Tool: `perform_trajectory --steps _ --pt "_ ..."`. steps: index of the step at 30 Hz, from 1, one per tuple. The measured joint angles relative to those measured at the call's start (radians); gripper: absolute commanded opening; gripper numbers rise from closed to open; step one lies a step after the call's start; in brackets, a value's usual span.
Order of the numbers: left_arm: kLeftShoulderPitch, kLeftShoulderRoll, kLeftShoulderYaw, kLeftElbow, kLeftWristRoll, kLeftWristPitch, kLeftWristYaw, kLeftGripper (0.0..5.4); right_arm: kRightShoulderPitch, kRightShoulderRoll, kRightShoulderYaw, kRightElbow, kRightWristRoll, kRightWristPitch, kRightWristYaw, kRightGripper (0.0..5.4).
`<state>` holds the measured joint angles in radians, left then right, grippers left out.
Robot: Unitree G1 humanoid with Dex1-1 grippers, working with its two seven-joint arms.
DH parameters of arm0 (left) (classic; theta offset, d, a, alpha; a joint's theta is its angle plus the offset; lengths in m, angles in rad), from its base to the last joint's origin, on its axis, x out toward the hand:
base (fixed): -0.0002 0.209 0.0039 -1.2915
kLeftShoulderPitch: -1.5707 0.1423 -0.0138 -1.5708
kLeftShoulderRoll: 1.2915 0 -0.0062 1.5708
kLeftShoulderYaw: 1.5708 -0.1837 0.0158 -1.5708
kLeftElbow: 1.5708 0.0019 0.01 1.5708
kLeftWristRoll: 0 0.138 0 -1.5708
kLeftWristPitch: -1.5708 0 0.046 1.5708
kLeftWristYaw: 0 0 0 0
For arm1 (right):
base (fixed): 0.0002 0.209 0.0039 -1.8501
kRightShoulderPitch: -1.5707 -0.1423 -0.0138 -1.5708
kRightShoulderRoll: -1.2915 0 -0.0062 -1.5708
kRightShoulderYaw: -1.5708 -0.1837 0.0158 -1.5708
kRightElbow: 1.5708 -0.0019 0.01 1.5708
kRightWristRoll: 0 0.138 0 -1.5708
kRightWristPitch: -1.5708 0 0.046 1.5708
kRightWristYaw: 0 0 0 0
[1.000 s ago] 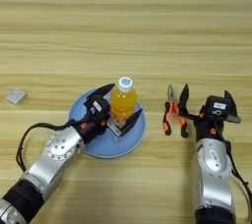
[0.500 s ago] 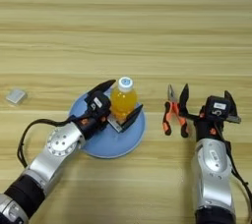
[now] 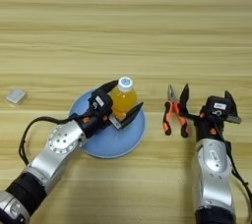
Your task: Move the objects on the table
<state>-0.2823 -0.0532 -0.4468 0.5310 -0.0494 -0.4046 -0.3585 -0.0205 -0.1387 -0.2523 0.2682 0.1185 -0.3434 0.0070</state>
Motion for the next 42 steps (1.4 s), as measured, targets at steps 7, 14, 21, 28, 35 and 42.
perform_trajectory --steps 7,14,21,28,35,42 --pt "0.0 0.0 0.0 0.0 0.0 0.0 -0.002 3.52 0.0 0.0 -0.001 -0.001 0.0 0.0 0.0 5.4" --pt "0.0 0.0 0.0 0.0 0.0 0.0 -0.007 3.47 0.0 0.0 -0.001 -0.004 0.0 0.0 0.0 5.4" --pt "0.003 0.0 0.009 -0.01 -0.009 0.004 -0.017 3.47 0.0 0.001 -0.001 -0.007 0.0 0.0 -0.001 5.4" --pt "0.019 0.003 0.054 -0.177 -0.071 0.05 -0.015 3.47 0.006 0.004 -0.001 -0.013 0.0 0.0 -0.001 5.4" --pt "0.044 0.009 0.111 -0.371 -0.117 0.124 -0.001 3.47 0.011 0.005 -0.001 -0.017 0.0 0.001 0.0 5.4" --pt "0.068 0.016 0.19 -0.424 -0.113 0.167 0.028 3.47 0.011 0.005 -0.001 -0.017 0.001 0.001 0.0 5.4"
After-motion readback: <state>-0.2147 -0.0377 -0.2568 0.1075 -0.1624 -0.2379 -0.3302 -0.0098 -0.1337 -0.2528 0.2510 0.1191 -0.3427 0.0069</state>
